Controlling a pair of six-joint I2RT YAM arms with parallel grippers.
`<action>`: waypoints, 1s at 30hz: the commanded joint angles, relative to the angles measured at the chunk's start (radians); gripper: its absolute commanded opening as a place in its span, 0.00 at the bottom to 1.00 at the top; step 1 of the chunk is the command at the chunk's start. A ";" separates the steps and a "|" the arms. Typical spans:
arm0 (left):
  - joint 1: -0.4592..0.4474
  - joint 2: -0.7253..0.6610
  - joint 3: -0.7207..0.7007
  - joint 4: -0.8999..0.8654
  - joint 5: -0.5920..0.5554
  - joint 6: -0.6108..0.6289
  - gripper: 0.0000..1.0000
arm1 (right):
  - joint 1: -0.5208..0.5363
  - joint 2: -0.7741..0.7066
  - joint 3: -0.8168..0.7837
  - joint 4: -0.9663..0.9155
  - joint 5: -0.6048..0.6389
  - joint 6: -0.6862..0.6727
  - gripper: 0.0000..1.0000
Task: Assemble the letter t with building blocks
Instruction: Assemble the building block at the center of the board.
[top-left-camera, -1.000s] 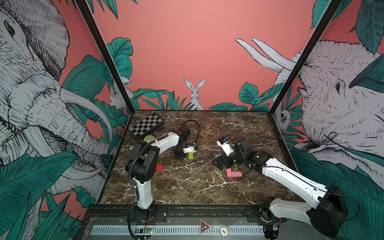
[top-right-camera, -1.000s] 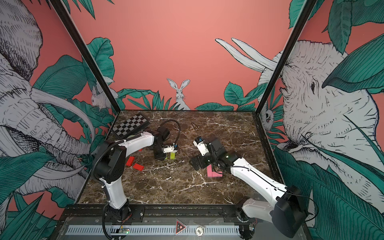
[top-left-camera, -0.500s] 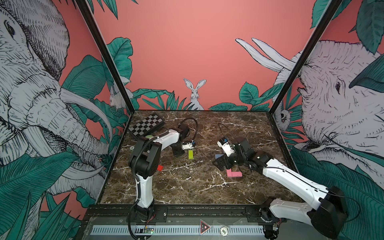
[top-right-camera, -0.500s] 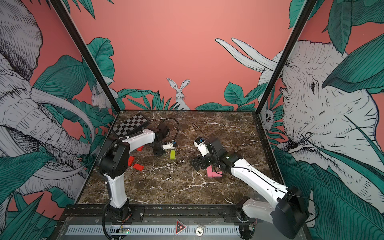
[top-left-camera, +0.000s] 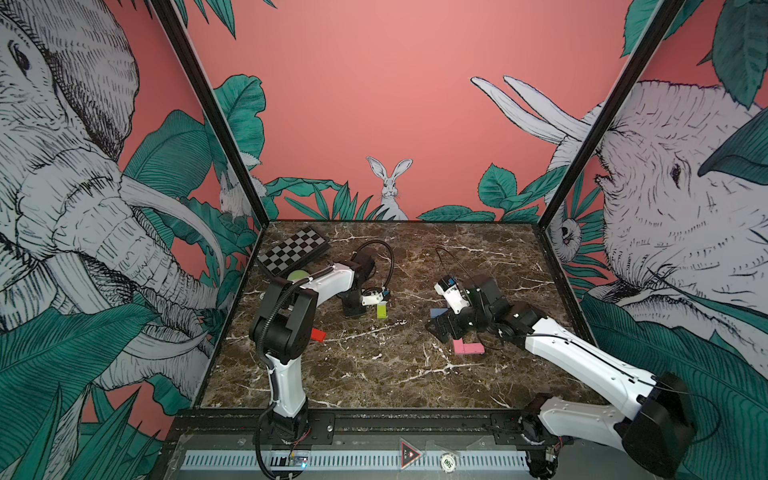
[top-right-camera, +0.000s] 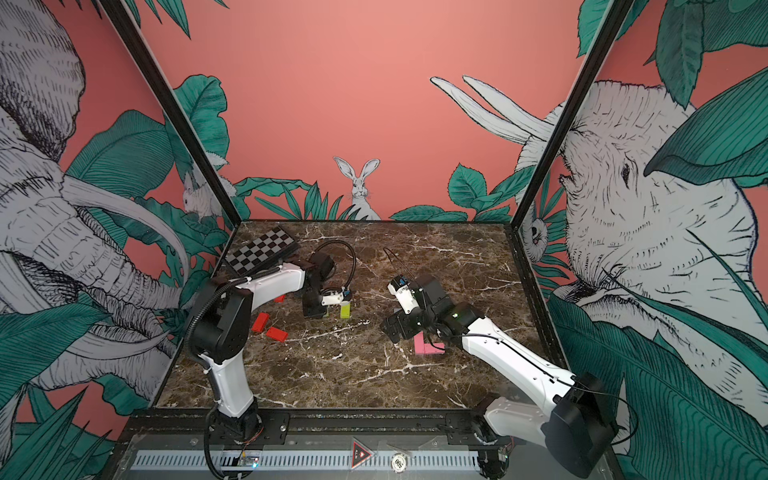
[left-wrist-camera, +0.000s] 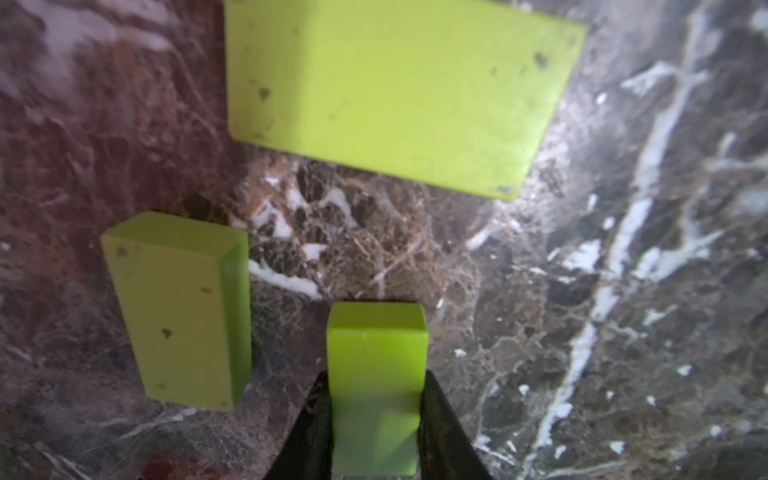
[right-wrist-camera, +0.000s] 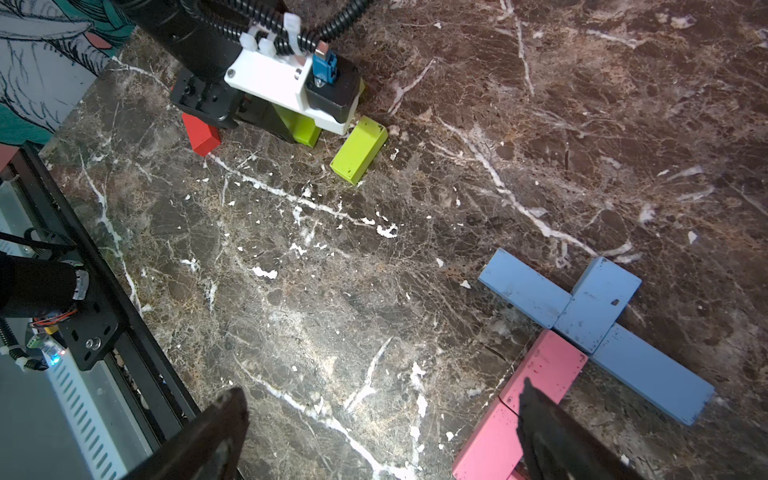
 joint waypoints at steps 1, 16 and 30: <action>-0.011 -0.043 -0.013 -0.023 0.045 0.059 0.25 | -0.001 -0.016 -0.016 0.001 0.011 -0.012 0.99; -0.017 0.002 0.035 -0.046 0.074 0.138 0.25 | -0.001 -0.002 -0.010 -0.003 0.009 -0.017 0.98; -0.048 0.057 0.070 -0.053 0.082 0.172 0.26 | -0.001 -0.002 -0.019 -0.010 0.016 -0.017 0.99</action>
